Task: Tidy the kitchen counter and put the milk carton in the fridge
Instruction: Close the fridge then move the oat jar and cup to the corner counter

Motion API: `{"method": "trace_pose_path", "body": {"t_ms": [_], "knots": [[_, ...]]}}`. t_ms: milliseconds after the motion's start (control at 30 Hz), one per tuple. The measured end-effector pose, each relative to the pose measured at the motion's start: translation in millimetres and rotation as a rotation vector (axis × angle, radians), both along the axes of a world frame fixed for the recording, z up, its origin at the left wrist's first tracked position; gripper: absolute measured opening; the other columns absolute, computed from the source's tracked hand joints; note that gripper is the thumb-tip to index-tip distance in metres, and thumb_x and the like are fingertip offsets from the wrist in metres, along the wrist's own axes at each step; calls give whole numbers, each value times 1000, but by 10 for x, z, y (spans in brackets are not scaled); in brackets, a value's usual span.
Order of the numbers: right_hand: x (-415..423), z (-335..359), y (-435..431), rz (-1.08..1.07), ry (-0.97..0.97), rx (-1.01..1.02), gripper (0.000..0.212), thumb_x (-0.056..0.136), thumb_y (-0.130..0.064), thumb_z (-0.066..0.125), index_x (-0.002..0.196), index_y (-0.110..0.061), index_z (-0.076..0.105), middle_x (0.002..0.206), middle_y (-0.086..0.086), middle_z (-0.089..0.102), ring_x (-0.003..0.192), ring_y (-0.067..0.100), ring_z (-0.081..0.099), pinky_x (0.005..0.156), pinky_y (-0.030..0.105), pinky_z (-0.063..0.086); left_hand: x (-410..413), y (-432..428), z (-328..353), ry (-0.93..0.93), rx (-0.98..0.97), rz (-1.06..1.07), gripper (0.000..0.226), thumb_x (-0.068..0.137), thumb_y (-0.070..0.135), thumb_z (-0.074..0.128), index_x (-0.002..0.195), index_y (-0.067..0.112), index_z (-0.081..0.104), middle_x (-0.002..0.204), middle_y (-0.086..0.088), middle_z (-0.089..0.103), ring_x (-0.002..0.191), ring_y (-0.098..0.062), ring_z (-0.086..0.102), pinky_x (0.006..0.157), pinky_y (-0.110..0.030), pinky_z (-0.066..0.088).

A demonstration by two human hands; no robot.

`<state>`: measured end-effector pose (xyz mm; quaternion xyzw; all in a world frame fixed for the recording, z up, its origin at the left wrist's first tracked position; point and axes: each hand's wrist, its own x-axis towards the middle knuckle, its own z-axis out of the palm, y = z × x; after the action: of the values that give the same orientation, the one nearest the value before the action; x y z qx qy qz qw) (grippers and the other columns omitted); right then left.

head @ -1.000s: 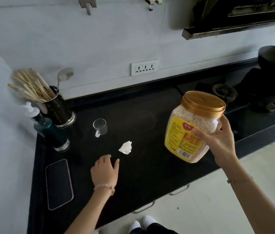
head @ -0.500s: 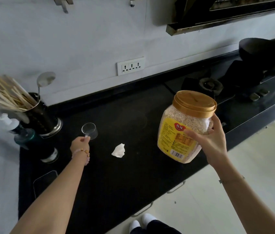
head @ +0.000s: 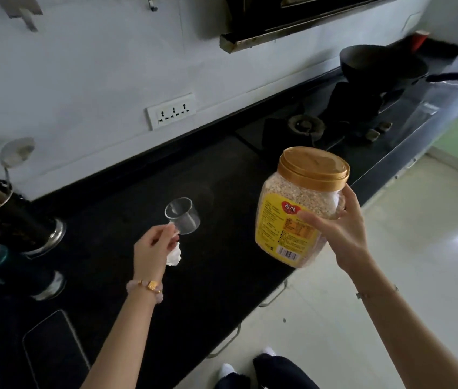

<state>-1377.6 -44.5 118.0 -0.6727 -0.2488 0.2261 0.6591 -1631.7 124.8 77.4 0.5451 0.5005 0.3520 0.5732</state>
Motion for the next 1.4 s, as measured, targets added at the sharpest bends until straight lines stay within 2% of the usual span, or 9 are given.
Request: {"method": "trace_pose_path", "body": {"t_ms": [100,333,500,667,900,1067,1200,1333,1400], "knots": [[99,4,-356,-64,24,29,102,37,-32,87,131,-26,46,113,-2,65,99,14,69,70,28,60,252,-358,-7,-21,-31,-159,17,88,20,57,88,7,68,91,-9,68,90,-19,64,83,-30,52],[388,-82,-1479,-312,41,-2,116,31,-45,90,134,-24,44,115,0,65,101,16,68,76,34,60,966,-1222,-110,-12,-113,-431,15,88,17,56,85,8,68,87,-9,67,90,-21,63,87,-32,51],[639,-174,-2477,-481,8,-32,88,45,-30,88,124,-28,52,115,6,65,105,23,66,79,42,60,1615,-1930,-231,-19,-240,-574,15,87,15,58,76,12,68,82,-6,65,81,-16,62,80,-26,51],[876,-277,-3427,-628,-1,-87,80,41,-39,86,113,-44,53,112,-3,66,104,18,66,78,38,60,2150,-2626,-418,28,-296,-700,19,88,12,56,72,14,66,79,-6,65,78,-18,62,74,-22,55],[1228,-427,-4280,-794,10,-163,89,33,-59,85,114,-54,48,122,3,60,111,24,60,85,52,56,2814,-3268,-558,106,-296,-819,14,87,12,58,75,10,66,82,-8,66,78,-21,63,64,-16,56],[1736,-412,-4527,-861,-13,-166,85,35,-51,86,111,-54,48,121,0,60,110,22,61,84,46,57,3621,-3408,-520,114,-261,-897,14,86,12,58,75,12,66,80,-6,67,77,-19,63,64,-15,56],[2393,-381,-4613,-905,-40,-129,75,37,-44,83,104,-54,50,112,-9,62,101,10,64,69,21,59,4426,-3471,-492,69,-236,-934,13,87,11,57,78,10,66,81,-7,66,77,-18,64,65,-14,57],[3157,-373,-4629,-936,-60,-141,78,37,-44,83,106,-54,49,116,-2,62,103,12,63,73,28,59,5300,-3485,-537,49,-256,-935,14,87,9,56,76,10,65,81,-7,65,75,-19,63,61,-11,56],[3559,-348,-4619,-943,-67,-133,75,39,-39,85,104,-53,51,113,-3,63,96,5,66,67,21,59,5747,-3476,-533,49,-270,-942,14,86,9,58,75,11,65,79,-7,65,74,-20,62,61,-10,55]]}}
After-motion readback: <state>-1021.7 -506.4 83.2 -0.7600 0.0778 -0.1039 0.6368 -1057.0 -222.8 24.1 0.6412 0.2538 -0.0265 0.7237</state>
